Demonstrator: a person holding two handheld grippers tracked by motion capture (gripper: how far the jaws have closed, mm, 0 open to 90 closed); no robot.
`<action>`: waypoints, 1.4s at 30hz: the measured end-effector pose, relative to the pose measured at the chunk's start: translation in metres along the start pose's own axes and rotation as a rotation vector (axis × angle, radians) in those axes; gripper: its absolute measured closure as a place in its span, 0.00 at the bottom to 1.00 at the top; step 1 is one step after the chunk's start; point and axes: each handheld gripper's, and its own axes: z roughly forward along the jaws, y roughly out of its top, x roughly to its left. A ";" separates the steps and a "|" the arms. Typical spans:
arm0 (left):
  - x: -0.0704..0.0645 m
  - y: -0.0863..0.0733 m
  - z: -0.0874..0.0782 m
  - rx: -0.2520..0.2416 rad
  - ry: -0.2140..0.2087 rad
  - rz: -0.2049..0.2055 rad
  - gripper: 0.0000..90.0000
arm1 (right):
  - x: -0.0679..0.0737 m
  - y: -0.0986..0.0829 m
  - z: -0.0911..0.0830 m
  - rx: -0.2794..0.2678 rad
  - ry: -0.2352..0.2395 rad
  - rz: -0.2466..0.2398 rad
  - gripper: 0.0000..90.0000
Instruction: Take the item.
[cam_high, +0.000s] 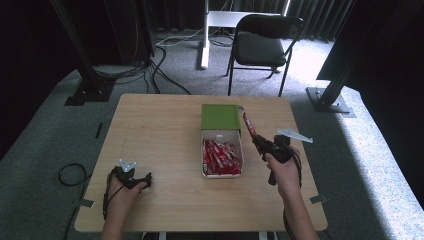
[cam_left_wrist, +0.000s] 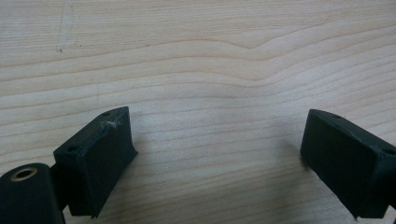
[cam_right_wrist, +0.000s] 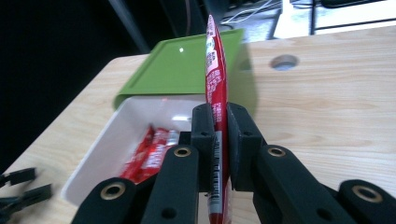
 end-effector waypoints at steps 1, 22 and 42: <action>0.000 0.000 0.000 0.000 0.000 -0.001 0.11 | -0.004 0.000 -0.002 -0.001 -0.008 0.000 0.92; 0.000 0.000 0.000 0.002 0.000 0.001 0.11 | -0.076 -0.010 -0.041 -0.038 -0.164 0.067 0.91; 0.000 0.000 0.000 0.001 0.000 0.000 0.11 | -0.124 -0.047 -0.037 0.022 -0.284 0.106 0.91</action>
